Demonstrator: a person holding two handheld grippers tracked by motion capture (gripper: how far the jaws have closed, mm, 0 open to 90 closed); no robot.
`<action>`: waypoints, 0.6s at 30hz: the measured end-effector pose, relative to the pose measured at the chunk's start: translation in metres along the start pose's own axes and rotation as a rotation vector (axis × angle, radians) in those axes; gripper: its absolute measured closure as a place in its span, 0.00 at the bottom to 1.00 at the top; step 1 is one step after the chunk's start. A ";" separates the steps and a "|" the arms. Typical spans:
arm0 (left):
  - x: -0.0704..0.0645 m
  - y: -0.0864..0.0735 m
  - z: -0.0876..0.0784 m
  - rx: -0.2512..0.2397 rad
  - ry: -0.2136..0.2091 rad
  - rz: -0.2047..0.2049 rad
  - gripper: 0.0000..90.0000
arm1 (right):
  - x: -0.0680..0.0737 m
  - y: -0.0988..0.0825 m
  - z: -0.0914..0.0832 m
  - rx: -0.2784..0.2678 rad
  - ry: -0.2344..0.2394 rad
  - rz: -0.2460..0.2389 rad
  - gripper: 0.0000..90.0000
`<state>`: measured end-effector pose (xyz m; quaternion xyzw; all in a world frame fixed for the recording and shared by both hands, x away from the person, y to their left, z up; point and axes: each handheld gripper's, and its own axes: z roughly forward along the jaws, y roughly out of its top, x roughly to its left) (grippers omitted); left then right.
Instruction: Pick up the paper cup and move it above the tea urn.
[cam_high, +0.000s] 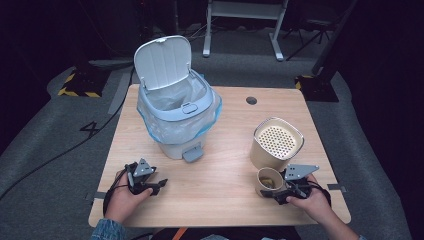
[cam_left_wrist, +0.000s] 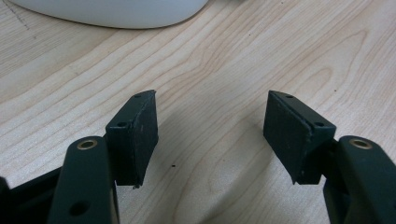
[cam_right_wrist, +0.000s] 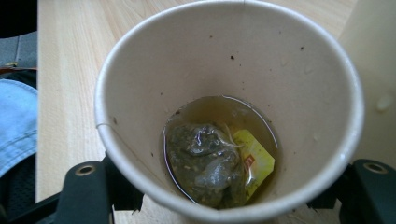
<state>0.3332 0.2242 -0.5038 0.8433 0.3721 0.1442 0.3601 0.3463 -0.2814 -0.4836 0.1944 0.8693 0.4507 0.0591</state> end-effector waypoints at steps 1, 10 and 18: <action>0.000 0.000 0.000 0.000 0.000 0.000 0.40 | 0.001 0.002 -0.001 -0.002 0.001 -0.006 0.35; 0.000 0.000 0.000 0.000 0.000 0.001 0.40 | 0.006 0.029 -0.030 -0.018 0.005 -0.053 0.35; 0.000 0.000 0.000 0.000 0.001 0.004 0.40 | 0.004 0.056 -0.058 -0.030 0.004 -0.076 0.36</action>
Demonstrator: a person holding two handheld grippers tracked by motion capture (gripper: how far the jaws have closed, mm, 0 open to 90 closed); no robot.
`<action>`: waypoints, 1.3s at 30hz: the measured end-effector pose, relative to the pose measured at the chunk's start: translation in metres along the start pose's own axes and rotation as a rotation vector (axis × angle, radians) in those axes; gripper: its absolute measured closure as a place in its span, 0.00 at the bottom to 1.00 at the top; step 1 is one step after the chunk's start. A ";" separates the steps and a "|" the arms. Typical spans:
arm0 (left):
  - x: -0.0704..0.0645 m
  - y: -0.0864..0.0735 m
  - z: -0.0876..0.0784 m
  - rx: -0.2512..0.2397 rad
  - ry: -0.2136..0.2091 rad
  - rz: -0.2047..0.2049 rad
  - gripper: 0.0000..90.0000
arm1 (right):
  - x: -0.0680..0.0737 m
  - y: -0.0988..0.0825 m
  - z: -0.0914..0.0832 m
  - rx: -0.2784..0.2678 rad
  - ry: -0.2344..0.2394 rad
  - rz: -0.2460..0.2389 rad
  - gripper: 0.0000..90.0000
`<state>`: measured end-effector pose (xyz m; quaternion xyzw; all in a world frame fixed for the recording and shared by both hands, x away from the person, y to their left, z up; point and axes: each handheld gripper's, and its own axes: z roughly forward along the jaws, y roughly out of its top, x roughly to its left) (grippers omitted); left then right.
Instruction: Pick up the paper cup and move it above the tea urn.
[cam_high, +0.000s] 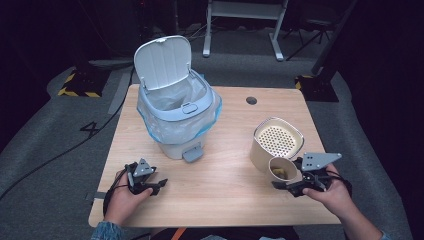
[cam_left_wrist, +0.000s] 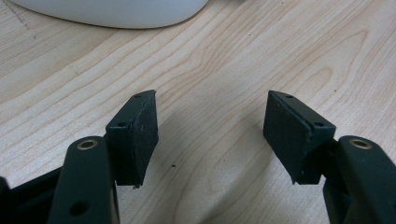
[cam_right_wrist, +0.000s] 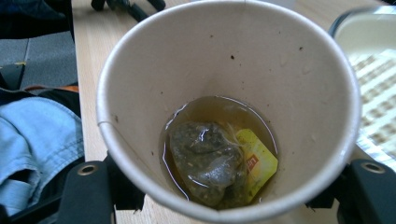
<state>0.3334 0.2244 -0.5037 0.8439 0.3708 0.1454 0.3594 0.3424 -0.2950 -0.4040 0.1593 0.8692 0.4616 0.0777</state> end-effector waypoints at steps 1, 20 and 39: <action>0.000 0.000 0.000 0.000 0.003 0.002 0.40 | -0.001 0.004 -0.004 -0.001 -0.004 -0.002 0.36; 0.002 0.000 0.000 0.003 -0.002 0.006 0.39 | -0.047 0.056 -0.046 -0.050 -0.098 0.013 0.37; 0.002 0.000 0.001 0.002 0.002 -0.009 0.39 | -0.105 0.071 -0.047 -0.086 -0.205 0.004 0.37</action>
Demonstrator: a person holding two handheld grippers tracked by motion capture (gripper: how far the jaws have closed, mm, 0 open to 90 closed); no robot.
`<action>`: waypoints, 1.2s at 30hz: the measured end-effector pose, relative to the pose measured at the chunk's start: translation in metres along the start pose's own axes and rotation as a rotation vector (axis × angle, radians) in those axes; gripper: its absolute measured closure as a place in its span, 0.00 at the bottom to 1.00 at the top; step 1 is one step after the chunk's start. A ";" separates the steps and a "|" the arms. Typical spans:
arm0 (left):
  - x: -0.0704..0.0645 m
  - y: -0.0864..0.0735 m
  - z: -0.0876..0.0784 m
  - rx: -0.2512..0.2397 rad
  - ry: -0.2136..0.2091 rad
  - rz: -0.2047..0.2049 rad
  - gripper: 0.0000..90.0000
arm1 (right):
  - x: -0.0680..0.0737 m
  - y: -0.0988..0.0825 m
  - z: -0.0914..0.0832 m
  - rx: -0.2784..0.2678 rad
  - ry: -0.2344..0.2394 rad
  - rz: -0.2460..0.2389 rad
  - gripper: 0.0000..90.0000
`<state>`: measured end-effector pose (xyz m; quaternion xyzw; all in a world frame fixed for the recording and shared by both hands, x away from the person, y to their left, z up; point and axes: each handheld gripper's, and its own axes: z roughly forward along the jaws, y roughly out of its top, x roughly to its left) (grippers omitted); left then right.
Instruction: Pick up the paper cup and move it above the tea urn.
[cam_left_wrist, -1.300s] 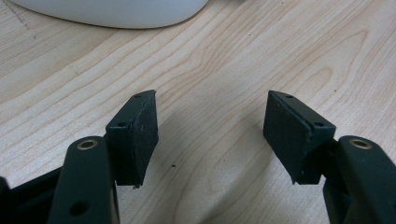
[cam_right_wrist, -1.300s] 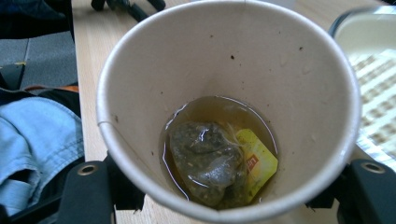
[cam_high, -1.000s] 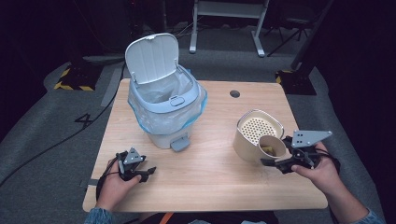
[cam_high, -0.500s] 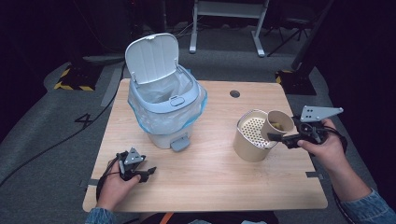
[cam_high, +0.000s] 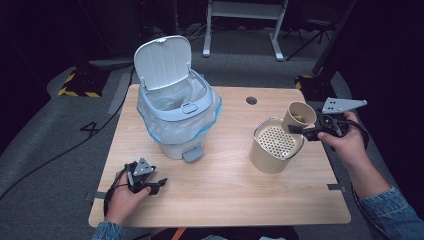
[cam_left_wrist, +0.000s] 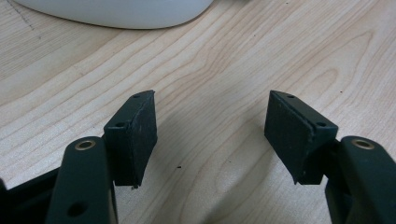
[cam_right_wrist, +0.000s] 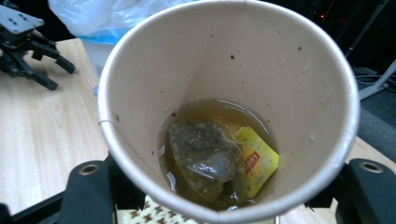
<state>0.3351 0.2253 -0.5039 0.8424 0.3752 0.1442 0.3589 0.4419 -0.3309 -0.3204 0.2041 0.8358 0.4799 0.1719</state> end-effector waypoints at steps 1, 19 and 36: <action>0.000 0.000 0.000 0.000 0.000 0.000 0.39 | -0.002 0.000 0.001 0.001 -0.002 -0.002 0.37; 0.000 0.000 0.000 0.001 0.003 0.006 0.39 | -0.023 -0.010 0.020 -0.009 -0.146 -0.312 0.38; 0.001 0.001 0.001 0.002 0.009 0.007 0.38 | -0.008 -0.023 0.024 0.146 -0.312 -0.713 0.40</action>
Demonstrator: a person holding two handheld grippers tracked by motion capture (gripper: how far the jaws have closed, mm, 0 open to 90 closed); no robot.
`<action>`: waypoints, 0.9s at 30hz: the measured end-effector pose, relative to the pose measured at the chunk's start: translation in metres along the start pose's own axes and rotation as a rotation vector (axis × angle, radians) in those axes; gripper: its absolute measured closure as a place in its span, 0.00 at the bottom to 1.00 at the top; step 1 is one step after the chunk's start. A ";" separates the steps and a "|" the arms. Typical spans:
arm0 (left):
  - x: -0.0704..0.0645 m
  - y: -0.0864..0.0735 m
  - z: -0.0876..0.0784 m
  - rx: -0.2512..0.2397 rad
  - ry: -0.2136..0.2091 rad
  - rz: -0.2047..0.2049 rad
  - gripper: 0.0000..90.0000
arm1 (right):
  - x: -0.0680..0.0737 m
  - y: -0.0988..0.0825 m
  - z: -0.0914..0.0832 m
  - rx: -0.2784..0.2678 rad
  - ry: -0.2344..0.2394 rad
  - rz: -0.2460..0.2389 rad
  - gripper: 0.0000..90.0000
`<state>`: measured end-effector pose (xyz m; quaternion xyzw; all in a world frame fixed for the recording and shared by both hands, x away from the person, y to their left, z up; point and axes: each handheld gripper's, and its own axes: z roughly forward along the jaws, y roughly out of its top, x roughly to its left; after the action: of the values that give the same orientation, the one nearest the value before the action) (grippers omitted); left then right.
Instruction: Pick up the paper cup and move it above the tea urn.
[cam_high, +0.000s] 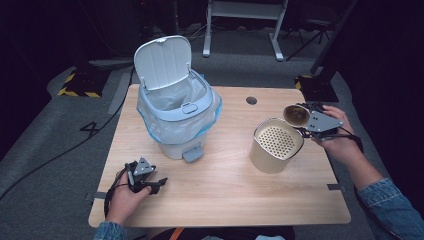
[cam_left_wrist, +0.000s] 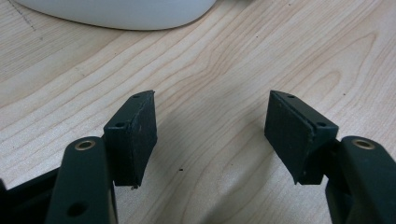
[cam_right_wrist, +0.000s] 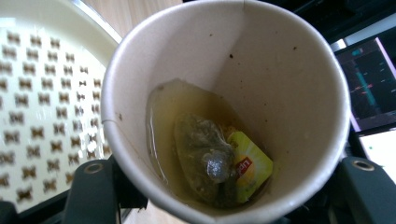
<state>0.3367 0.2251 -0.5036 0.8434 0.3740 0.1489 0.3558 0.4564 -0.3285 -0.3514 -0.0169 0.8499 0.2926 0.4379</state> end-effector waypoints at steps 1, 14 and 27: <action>0.000 0.000 0.000 0.000 0.000 0.000 0.38 | 0.002 0.001 0.000 0.008 -0.003 -0.026 0.40; 0.000 0.000 0.000 0.000 0.002 0.003 0.38 | 0.012 0.005 0.000 0.140 -0.091 -0.305 0.40; 0.000 0.000 0.000 0.000 0.002 0.003 0.38 | 0.028 0.011 0.000 0.271 -0.226 -0.663 0.40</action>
<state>0.3367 0.2251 -0.5036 0.8437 0.3733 0.1504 0.3553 0.4364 -0.3129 -0.3673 -0.2008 0.7756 0.0196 0.5981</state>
